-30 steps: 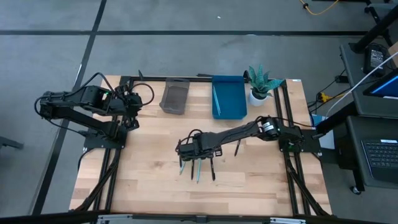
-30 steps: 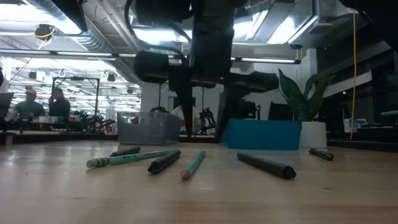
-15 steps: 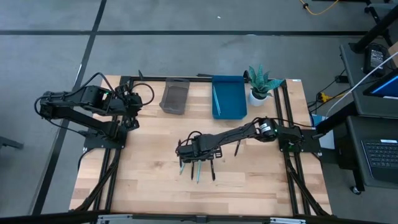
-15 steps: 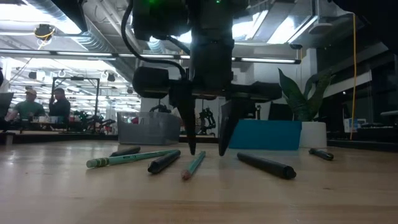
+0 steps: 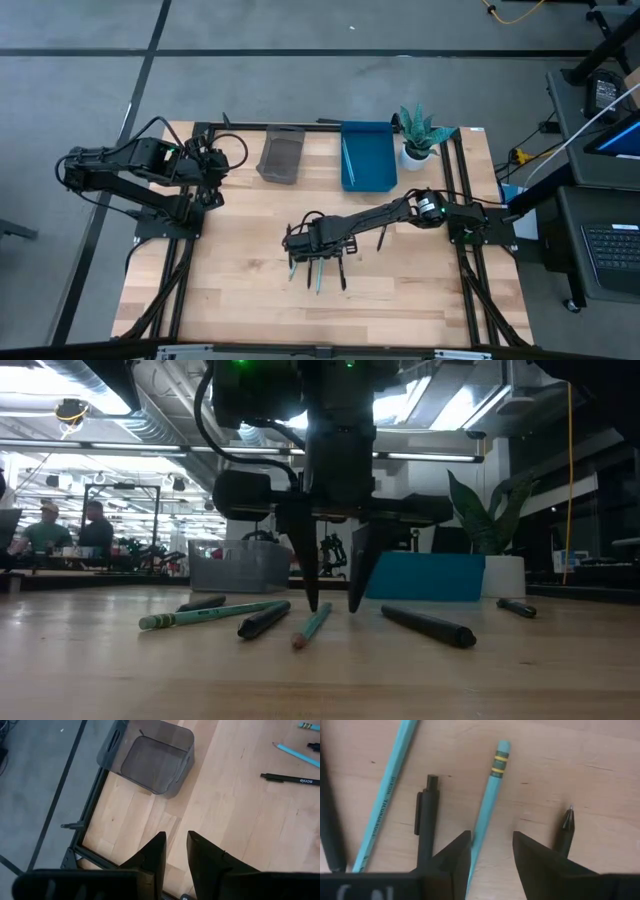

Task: Sort pens & pencils
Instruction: Put the right light blue pencil into the blue bin

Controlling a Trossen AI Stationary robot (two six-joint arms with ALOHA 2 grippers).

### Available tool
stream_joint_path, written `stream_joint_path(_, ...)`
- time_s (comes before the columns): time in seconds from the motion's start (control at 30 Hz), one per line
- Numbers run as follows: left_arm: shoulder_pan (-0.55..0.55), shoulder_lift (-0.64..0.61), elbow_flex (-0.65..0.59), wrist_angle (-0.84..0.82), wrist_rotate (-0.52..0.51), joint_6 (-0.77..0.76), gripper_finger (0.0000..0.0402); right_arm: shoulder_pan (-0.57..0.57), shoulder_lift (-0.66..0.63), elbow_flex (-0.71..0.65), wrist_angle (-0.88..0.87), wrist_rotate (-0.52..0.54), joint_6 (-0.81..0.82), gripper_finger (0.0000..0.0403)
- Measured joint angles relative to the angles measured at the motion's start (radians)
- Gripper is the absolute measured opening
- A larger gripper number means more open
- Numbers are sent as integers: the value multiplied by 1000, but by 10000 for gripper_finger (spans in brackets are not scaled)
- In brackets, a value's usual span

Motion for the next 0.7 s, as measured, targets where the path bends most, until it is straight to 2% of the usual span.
stream_joint_path(0.7, 0, 0, 0, 0, 0, 7, 73, 0, 0, 0, 21, 0, 2, 138)
